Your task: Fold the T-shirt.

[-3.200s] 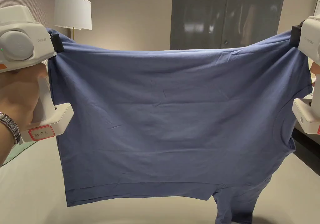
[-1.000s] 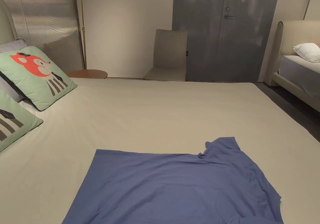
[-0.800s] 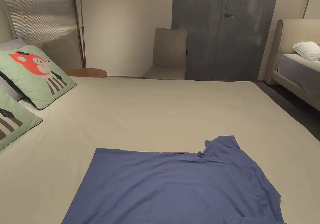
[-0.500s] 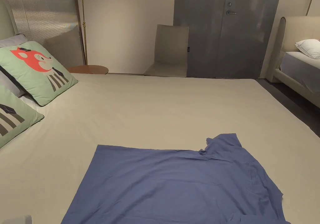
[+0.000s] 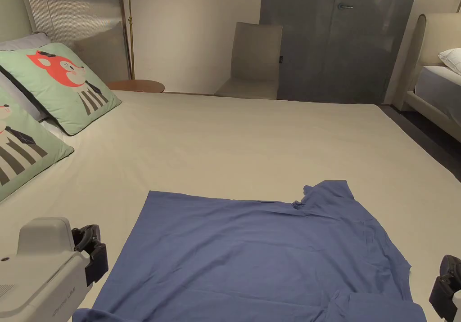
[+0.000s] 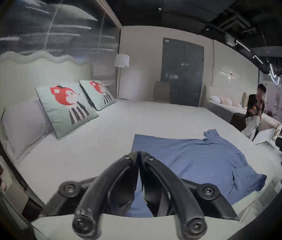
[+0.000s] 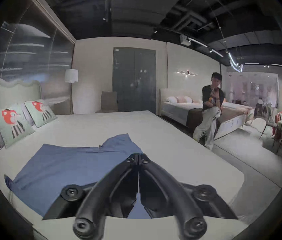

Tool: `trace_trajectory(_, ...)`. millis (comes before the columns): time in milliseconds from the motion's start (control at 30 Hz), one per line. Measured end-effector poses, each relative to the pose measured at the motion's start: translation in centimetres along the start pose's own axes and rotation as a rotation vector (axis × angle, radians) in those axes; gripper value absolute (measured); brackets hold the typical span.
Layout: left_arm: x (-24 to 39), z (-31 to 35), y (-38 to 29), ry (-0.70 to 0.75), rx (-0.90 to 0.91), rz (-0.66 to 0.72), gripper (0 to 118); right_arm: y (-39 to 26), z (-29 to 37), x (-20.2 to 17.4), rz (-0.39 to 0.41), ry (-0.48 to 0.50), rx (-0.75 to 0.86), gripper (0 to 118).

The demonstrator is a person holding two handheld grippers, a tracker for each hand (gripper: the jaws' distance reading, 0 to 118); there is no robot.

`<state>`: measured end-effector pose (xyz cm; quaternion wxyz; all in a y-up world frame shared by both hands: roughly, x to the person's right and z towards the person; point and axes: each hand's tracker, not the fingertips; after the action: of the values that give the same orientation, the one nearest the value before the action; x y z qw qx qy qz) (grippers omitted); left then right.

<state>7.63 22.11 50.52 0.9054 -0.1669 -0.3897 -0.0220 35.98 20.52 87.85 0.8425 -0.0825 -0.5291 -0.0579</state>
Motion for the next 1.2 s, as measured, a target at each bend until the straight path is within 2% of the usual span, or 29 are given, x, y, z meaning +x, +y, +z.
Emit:
trace_trajectory(100, -0.6, -0.4, -0.3, -0.015, -0.047, 0.037, 0, -0.2, -0.3, 0.0, -0.021, 0.023, -0.022, 0)
trace_trajectory(167, -1.3, -0.9, -1.0, -0.013, -0.090, 0.049, 0, -0.6, -0.4, -0.3, -0.003, 0.024, -0.038, 0)
trace_trajectory(267, -3.0, -2.7, -2.1, -0.039, -0.239, 0.067, 0, -1.1, -0.5, -0.2, 0.003, 0.026, -0.061, 0)
trace_trajectory(300, -3.6, -3.4, -2.8, -0.041, -0.290, 0.074, 3, -1.3, -0.5, -0.1, 0.002, 0.028, -0.069, 0)
trace_trajectory(333, -4.2, -4.0, -3.3, -0.036, -0.336, 0.081, 16, -1.4, -0.6, -0.1, 0.002, 0.029, -0.077, 0)
trace_trajectory(367, -4.9, -4.7, -4.2, -0.035, -0.385, 0.090, 39, -1.7, -0.7, 0.0, 0.004, 0.028, -0.087, 0)
trace_trajectory(400, -5.5, -5.4, -5.2, -0.035, -0.429, 0.092, 72, -1.9, -0.8, 0.0, 0.008, 0.030, -0.094, 0)
trace_trajectory(433, -5.9, -6.0, -6.0, -0.031, -0.478, 0.091, 88, -2.1, -0.8, 0.1, 0.012, 0.029, -0.099, 0)
trace_trajectory(467, -6.3, -6.3, -6.8, -0.028, -0.497, 0.104, 95, -2.2, -0.8, 0.1, 0.018, 0.028, -0.109, 0)
trace_trajectory(633, -7.6, -7.5, -9.4, -0.035, -0.538, 0.144, 92, -2.9, -1.0, 0.3, 0.029, 0.026, -0.143, 0)
trace_trajectory(667, -7.9, -7.7, -9.7, -0.039, -0.548, 0.164, 85, -3.0, -1.0, 0.3, 0.030, 0.025, -0.147, 0)
trace_trajectory(767, -8.1, -8.0, -10.1, -0.038, -0.550, 0.192, 33, -3.4, -1.2, 0.5, 0.034, 0.020, -0.169, 0)
trace_trajectory(800, -8.0, -8.1, -10.2, -0.036, -0.551, 0.187, 22, -3.6, -1.3, 0.6, 0.037, 0.018, -0.177, 0)
trace_trajectory(867, -7.8, -7.8, -10.1, -0.049, -0.550, 0.191, 13, -4.0, -1.5, 0.9, 0.044, 0.017, -0.199, 0)
trace_trajectory(900, -7.7, -7.6, -10.0, -0.060, -0.539, 0.203, 5, -4.2, -1.4, 1.1, 0.045, 0.017, -0.208, 0)
trace_trajectory(967, -7.4, -7.3, -9.7, -0.069, -0.524, 0.194, 3, -4.6, -1.8, 1.7, 0.046, 0.021, -0.250, 2)
trace_trajectory(1000, -7.2, -7.1, -9.6, -0.068, -0.518, 0.175, 3, -5.0, -2.0, 2.0, 0.046, 0.019, -0.280, 19)
trace_trajectory(1067, -6.7, -7.0, -9.3, -0.062, -0.517, 0.127, 3, -5.8, -2.6, 2.8, 0.053, 0.034, -0.361, 82)
trace_trajectory(1100, -6.5, -6.9, -9.3, -0.059, -0.517, 0.109, 3, -6.4, -2.8, 3.2, 0.054, 0.040, -0.393, 108)
trace_trajectory(1133, -6.3, -6.8, -9.3, -0.056, -0.517, 0.101, 3, -6.9, -3.0, 3.5, 0.060, 0.044, -0.415, 112)
trace_trajectory(1200, -6.1, -6.7, -9.2, -0.054, -0.515, 0.095, 3, -8.2, -3.3, 4.3, 0.058, 0.032, -0.451, 109)
